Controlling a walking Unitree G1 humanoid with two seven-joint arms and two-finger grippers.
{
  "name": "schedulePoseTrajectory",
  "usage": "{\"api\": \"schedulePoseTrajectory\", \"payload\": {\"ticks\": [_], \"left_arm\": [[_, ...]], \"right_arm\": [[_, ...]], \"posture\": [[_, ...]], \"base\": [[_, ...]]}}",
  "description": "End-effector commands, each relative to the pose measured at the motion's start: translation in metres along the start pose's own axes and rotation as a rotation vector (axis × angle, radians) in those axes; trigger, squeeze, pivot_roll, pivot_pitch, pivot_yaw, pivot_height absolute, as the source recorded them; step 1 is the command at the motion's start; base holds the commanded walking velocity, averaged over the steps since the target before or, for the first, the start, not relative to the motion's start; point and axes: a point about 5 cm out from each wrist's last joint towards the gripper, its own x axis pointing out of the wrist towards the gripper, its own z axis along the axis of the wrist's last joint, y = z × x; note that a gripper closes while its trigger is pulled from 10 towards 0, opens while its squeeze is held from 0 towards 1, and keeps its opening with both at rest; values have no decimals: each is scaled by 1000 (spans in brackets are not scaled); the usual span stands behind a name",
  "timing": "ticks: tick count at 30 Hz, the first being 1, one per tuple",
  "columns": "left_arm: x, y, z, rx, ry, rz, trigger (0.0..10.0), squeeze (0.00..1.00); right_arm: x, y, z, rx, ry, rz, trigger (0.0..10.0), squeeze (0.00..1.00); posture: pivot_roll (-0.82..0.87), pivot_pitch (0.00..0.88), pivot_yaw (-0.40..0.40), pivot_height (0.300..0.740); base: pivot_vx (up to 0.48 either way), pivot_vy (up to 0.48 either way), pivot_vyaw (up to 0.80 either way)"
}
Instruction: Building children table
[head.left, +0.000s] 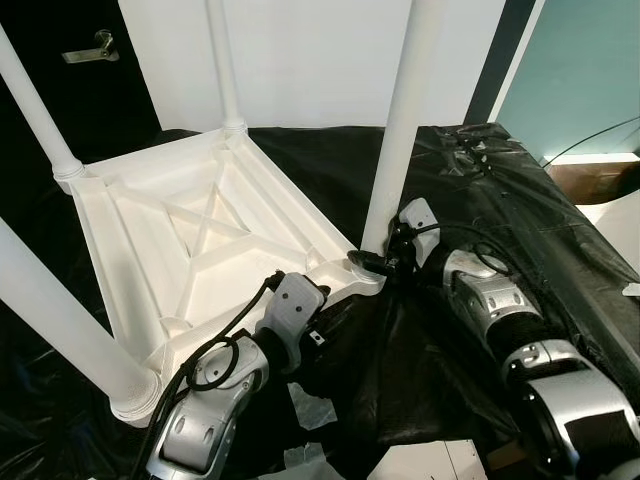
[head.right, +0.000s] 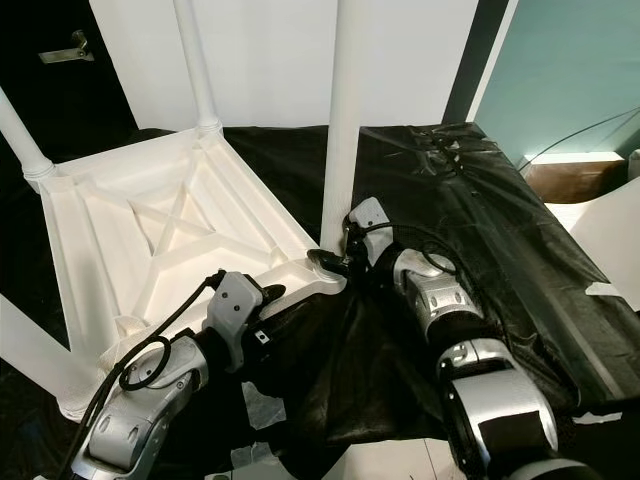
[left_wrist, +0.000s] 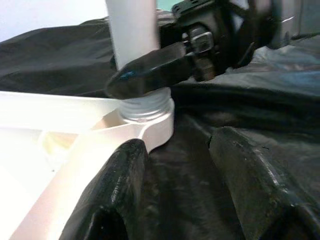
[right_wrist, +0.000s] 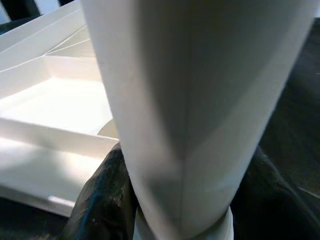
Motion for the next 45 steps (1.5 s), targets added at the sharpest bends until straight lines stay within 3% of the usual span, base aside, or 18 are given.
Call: {"api": "schedulePoseTrajectory", "payload": {"ticks": [1,5,6,9,12,14,16,19,23,33,34,35,36,40,45], "left_arm": [[1,-2,-3,0,8,-3,10000,0],[2,-3,-3,-6,6,-1,10000,0],[1,-4,-4,-12,6,3,10000,0],[0,-5,-4,-14,7,3,10000,0],[-1,-5,-5,-18,11,0,10000,0],[-1,-5,-5,-18,11,0,10000,0],[-2,-5,-5,-20,12,0,10000,0],[-2,-6,-5,-21,12,0,10000,0],[-3,-8,-6,-26,14,0,10000,0],[-3,-3,-4,-20,10,4,10000,0],[-3,-4,-3,-25,5,7,10000,0],[-3,-4,-3,-25,5,7,10000,0],[-1,-5,-2,-27,-2,6,10000,0],[0,-6,-2,-25,-3,4,10000,0],[-1,-3,-2,-3,-2,0,10000,0]], "right_arm": [[-2,7,-16,52,45,-29,10000,0],[-3,14,-24,96,52,-143,10000,0],[-7,18,-30,145,48,-246,10000,0],[-9,18,-31,163,42,-282,10000,0],[-17,18,-32,214,19,-487,10000,0],[-17,18,-32,214,19,-487,10000,0],[-21,23,-34,281,9,-650,10000,0],[-22,26,-35,309,16,-706,10000,0],[-20,35,-34,322,13,-693,10000,0],[-21,23,-18,249,-21,-674,10000,0],[-23,21,-17,236,-20,-666,10000,878],[-23,21,-17,236,-20,-666,10000,878],[-27,14,-16,210,-28,-632,10000,1000],[-30,10,-15,200,-31,-607,10000,1000],[-41,-7,-15,96,-26,-496,10000,1000]], "posture": [[87,0,-43,740],[90,0,-49,740],[86,0,-48,740],[86,0,-48,740],[83,4,-45,740],[83,4,-45,740],[88,13,-41,740],[90,14,-40,740],[98,19,-31,740],[81,35,-40,740],[78,38,-42,740],[78,38,-42,740],[78,42,-49,740],[77,41,-50,740],[73,45,-51,740]], "base": [[0,0,0],[0,0,0],[0,0,0],[0,0,0],[0,0,0],[0,0,0],[0,0,0],[0,0,0],[0,0,0],[0,0,0],[0,0,0],[0,0,0],[0,0,0],[0,0,0],[0,0,0]]}}
